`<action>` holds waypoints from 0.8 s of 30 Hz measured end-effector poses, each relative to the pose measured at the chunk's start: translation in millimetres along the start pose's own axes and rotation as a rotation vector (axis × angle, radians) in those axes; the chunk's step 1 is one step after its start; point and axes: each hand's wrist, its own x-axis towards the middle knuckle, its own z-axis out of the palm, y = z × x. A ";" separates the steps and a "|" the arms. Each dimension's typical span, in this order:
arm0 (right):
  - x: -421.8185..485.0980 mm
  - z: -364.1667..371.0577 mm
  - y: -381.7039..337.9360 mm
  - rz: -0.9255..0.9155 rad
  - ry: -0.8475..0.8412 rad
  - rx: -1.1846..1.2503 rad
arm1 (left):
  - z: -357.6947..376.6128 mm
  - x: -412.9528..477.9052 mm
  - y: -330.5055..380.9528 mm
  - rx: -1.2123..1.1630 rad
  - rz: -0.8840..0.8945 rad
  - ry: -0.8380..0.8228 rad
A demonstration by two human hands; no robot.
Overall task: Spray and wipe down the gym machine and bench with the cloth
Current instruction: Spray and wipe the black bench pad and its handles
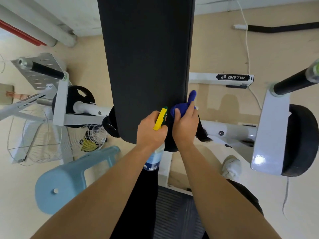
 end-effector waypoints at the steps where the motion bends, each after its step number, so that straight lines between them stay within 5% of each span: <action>1: -7.8 6.3 7.0 0.001 -0.016 -0.038 | 1.4 -2.2 -2.4 -0.001 0.002 -0.001; 10: -40.2 -5.8 91.8 0.056 -0.537 -0.259 | 30.3 -34.7 -16.8 0.060 -0.107 -0.127; 18: -11.7 -87.6 73.3 0.163 -0.208 0.107 | 75.0 -83.7 -19.3 0.116 -0.181 -0.230; 24: 1.5 -101.6 40.5 0.092 -0.122 0.343 | 92.0 -95.8 -19.1 0.048 -0.391 -0.108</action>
